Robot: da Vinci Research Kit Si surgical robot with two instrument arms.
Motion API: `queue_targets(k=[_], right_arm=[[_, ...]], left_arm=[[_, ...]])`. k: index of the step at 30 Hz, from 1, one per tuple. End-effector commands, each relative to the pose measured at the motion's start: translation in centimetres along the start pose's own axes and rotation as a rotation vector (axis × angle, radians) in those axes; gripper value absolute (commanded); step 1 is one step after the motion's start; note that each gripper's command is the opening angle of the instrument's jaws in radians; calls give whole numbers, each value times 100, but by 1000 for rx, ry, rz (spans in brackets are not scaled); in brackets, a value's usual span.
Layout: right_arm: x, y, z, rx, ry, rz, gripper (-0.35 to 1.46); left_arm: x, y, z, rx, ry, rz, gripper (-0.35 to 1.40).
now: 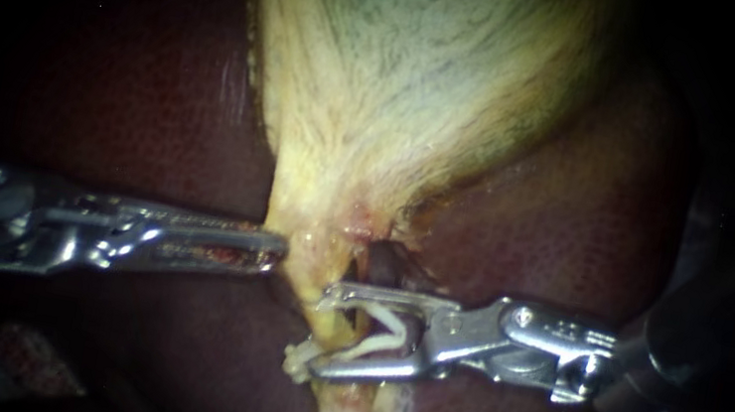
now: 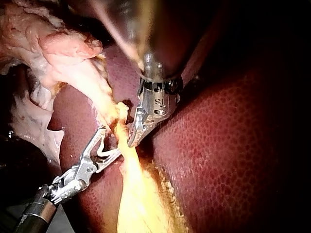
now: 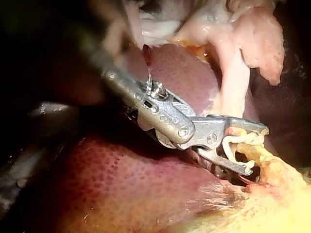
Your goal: Clipping third clip left tube
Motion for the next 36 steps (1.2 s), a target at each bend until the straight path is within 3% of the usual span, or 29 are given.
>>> queue_targets(k=[1, 6, 10, 21, 29, 36], right_arm=[[0, 1, -1, -1, -2, 0, 54], [3, -1, 9, -4, -1, 0, 54], [4, -11, 24, -11, -1, -3, 53], [2, -41, 64, 92, -28, -28, 53], [12, -43, 83, 154, -12, -46, 53], [29, -38, 75, 131, 20, -26, 52]], left_arm=[[0, 0, 0, -1, 0, 3, -35], [-1, -1, 1, -2, 0, 2, -35], [-1, -2, 2, -3, -1, 2, -35], [-3, -4, 7, -2, 0, 1, -35], [-2, -5, 10, 2, 1, 2, -35], [-2, -5, 11, 2, 0, 2, -35]])
